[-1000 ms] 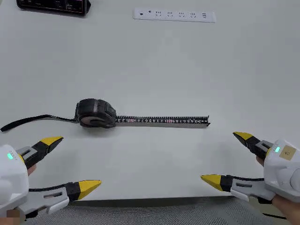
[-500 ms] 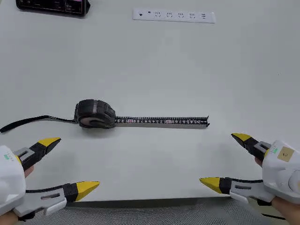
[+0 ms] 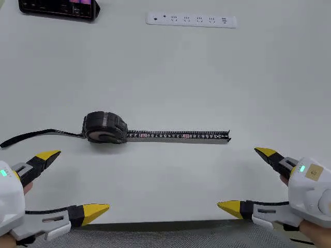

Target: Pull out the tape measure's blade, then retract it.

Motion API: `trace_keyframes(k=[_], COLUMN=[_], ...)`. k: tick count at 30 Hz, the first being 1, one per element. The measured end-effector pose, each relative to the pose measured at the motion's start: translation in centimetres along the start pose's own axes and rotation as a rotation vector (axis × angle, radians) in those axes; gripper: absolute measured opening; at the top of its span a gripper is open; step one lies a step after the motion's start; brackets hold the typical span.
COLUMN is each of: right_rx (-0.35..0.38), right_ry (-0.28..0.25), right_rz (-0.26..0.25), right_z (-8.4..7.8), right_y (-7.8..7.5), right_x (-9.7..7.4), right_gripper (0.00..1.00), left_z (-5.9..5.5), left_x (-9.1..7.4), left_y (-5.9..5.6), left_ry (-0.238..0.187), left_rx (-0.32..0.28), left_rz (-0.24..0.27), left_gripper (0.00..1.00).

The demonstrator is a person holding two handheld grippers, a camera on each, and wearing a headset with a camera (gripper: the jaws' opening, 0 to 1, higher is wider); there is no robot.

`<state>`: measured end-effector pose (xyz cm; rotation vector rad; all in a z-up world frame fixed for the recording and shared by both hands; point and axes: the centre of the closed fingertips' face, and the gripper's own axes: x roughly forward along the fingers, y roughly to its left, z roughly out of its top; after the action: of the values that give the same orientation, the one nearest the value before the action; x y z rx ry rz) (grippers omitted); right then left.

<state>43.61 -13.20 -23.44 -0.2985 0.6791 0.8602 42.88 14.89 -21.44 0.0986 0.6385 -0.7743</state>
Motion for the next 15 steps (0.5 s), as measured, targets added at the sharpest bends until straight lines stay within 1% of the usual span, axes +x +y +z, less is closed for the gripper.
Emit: trace_keyframes(k=[1,2,10,15], right_rx=[0.0,0.001,0.006,-0.001], right_ry=[0.001,0.0,0.0,0.004], right_rz=[0.001,0.002,0.012,0.01], right_z=[0.0,0.03,0.2,0.15], right_y=[0.02,0.07,0.43,0.45], right_x=[-0.01,-0.01,0.04,0.07], right_gripper=[0.93,0.94,0.97,0.97], left_z=[0.16,0.22,0.31,0.15], left_x=[-0.04,-0.05,-0.15,-0.24], left_y=[0.01,-0.02,0.35,0.55], left_ry=[-0.003,-0.003,-0.008,-0.004], left_rx=[0.018,0.021,0.019,0.018], left_rz=[0.006,0.006,0.02,0.024], left_gripper=[0.95,0.96,0.98,0.97])
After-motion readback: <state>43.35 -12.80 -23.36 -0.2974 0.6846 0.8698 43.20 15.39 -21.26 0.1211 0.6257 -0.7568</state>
